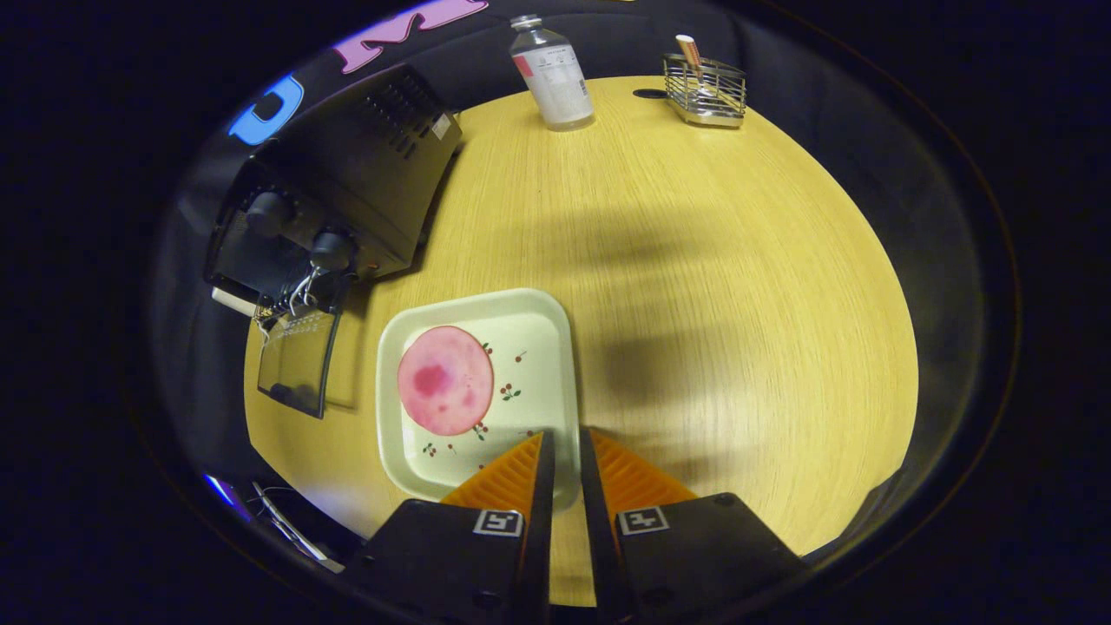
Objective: Open the toaster oven, put the food inside, and close the toaster oven door.
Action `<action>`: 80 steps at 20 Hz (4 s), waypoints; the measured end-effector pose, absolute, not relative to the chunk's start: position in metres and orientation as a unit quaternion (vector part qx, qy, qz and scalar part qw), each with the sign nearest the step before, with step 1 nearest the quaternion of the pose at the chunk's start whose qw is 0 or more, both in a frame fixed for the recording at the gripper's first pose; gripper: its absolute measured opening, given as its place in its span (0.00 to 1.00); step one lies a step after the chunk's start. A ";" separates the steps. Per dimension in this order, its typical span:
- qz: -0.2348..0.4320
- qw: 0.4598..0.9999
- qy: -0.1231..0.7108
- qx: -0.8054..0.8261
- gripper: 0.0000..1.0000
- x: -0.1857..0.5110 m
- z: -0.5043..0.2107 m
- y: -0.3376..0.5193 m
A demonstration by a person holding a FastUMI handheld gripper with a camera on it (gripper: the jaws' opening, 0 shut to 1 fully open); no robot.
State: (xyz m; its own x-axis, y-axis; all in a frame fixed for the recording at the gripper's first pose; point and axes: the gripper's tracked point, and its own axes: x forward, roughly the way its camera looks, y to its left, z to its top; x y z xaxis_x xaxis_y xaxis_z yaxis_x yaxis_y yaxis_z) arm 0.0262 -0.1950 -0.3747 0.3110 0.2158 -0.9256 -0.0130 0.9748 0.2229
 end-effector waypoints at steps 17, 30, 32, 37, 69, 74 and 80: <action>0.123 0.790 0.567 0.197 0.06 0.019 -0.381 -0.177; 0.104 0.777 0.524 0.333 0.05 0.017 -0.358 -0.184; 0.111 0.779 0.519 0.333 0.06 0.016 -0.353 -0.182; 0.114 0.774 0.493 0.381 0.06 0.014 -0.320 -0.182; 0.051 0.825 0.354 0.437 0.05 0.095 -0.280 0.068; 0.011 0.836 0.307 0.456 0.05 0.132 -0.285 0.077; -0.024 0.839 0.281 0.465 0.05 0.158 -0.298 0.073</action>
